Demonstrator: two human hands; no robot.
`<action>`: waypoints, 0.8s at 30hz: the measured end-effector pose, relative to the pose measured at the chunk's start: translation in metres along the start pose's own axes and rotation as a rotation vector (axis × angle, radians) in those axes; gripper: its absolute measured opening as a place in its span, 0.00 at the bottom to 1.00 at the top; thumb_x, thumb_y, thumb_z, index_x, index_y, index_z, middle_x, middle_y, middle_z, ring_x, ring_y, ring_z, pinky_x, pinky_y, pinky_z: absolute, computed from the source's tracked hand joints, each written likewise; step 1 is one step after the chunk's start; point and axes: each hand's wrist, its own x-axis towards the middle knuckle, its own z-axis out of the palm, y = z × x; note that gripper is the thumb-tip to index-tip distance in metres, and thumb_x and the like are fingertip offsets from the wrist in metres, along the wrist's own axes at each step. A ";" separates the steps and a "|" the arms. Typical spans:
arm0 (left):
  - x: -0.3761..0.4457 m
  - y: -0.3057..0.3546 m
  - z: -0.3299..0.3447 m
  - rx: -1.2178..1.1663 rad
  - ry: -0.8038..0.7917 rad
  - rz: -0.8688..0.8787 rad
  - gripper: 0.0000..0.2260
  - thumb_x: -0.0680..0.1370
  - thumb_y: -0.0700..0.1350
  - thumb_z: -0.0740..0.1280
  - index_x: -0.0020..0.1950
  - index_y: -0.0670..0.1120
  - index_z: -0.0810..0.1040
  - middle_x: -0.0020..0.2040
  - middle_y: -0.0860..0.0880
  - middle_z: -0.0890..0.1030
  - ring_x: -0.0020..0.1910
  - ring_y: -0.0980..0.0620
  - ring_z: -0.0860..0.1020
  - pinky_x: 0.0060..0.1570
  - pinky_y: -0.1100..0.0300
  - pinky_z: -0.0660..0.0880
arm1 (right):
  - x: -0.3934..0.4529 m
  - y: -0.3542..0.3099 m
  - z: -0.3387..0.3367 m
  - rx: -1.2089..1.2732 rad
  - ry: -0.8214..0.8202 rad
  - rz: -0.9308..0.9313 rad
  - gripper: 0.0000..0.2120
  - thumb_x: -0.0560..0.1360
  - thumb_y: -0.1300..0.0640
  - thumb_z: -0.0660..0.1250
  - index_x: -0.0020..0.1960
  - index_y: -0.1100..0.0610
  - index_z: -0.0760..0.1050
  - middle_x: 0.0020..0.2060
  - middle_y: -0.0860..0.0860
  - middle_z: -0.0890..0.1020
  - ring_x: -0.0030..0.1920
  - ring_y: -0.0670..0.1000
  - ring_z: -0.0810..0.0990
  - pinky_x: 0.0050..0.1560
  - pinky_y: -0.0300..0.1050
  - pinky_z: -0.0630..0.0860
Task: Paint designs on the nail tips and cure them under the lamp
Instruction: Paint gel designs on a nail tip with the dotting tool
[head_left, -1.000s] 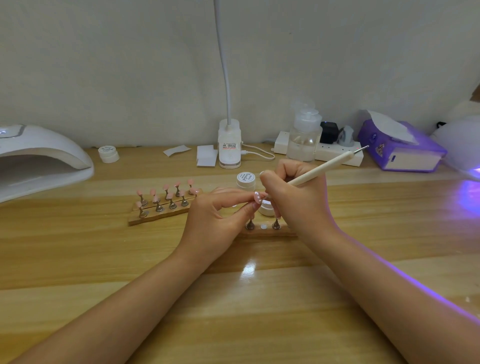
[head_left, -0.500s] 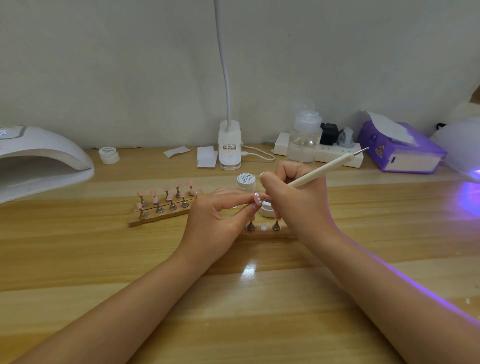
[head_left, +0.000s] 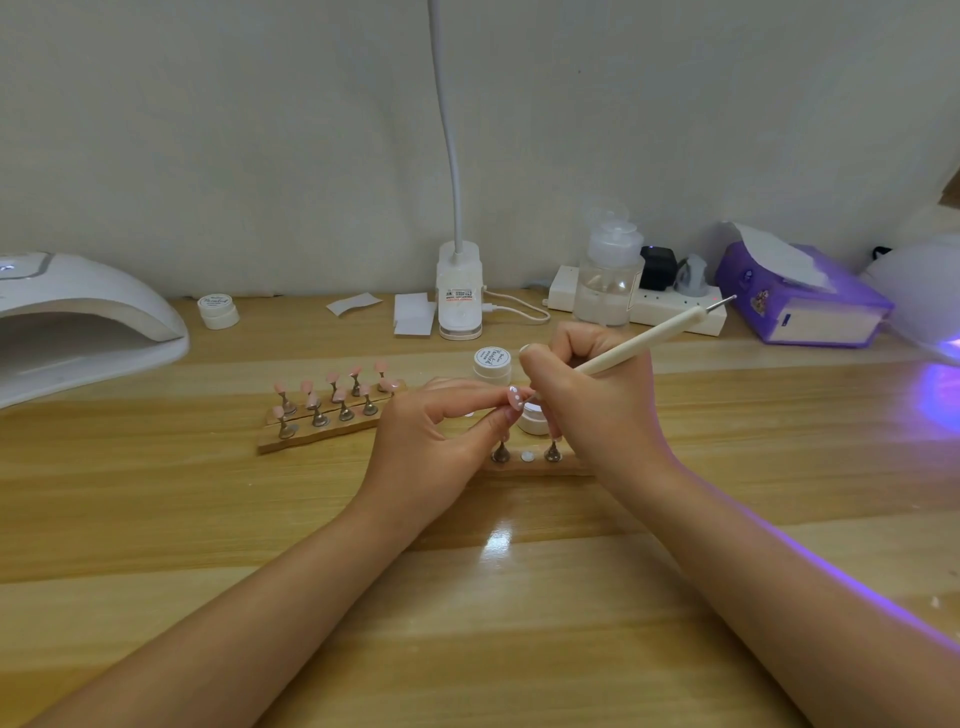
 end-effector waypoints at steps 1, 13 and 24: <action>0.000 0.000 0.000 -0.001 0.000 0.001 0.09 0.71 0.39 0.71 0.49 0.50 0.81 0.37 0.55 0.83 0.42 0.59 0.79 0.48 0.62 0.74 | 0.000 0.000 0.000 -0.001 0.004 -0.001 0.18 0.68 0.68 0.65 0.23 0.57 0.62 0.16 0.46 0.65 0.18 0.43 0.64 0.23 0.36 0.65; 0.000 0.000 0.000 -0.001 0.004 0.003 0.10 0.71 0.39 0.71 0.49 0.50 0.81 0.37 0.56 0.82 0.42 0.60 0.79 0.48 0.62 0.74 | 0.001 -0.001 0.002 0.015 -0.005 0.014 0.15 0.63 0.61 0.64 0.22 0.54 0.61 0.15 0.45 0.64 0.17 0.43 0.63 0.24 0.40 0.66; 0.000 0.001 0.000 -0.009 0.001 -0.008 0.09 0.71 0.39 0.71 0.48 0.50 0.81 0.38 0.57 0.82 0.43 0.60 0.79 0.48 0.61 0.75 | 0.000 0.001 0.001 -0.005 -0.014 -0.019 0.18 0.67 0.67 0.65 0.23 0.57 0.62 0.15 0.44 0.65 0.17 0.42 0.64 0.21 0.33 0.65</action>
